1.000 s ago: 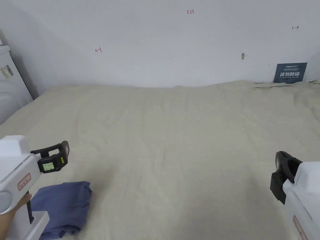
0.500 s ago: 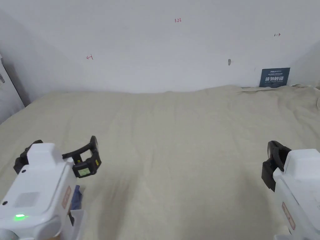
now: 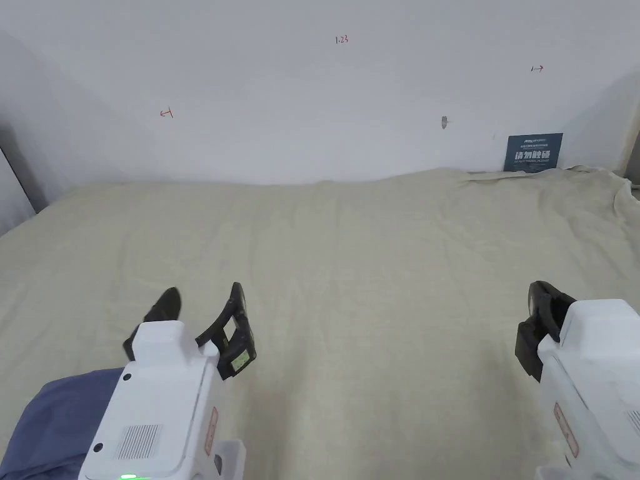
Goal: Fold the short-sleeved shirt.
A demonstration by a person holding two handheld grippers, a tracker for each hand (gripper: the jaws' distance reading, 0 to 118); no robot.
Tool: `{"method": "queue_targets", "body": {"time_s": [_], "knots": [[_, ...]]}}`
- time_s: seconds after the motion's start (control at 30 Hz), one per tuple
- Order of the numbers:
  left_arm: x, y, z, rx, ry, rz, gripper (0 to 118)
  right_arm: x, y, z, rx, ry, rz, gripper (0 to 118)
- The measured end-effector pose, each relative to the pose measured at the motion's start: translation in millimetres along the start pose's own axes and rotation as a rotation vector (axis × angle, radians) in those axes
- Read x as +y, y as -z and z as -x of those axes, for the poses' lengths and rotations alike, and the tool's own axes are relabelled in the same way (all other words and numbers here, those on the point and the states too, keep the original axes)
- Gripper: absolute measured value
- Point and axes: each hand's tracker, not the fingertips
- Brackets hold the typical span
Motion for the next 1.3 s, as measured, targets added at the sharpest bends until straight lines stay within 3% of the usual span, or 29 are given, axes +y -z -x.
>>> {"method": "queue_targets", "body": {"time_s": [0.07,0.1,0.23,1.3], "knots": [[-1,-1,-8,0.008,0.049,0.011,39,0,-1,-1,-0.004,0.005,0.001,0],[-2,0,-10,0.009,0.059,0.019,25,-1,-1,-1,-0.005,0.006,0.000,0],[-2,-2,-16,-0.012,0.062,0.015,0,-2,-2,-2,-0.012,0.013,-0.001,0],[-1,0,-24,-0.025,0.104,0.043,0,3,-6,-2,-0.020,0.014,-0.015,0]]}}
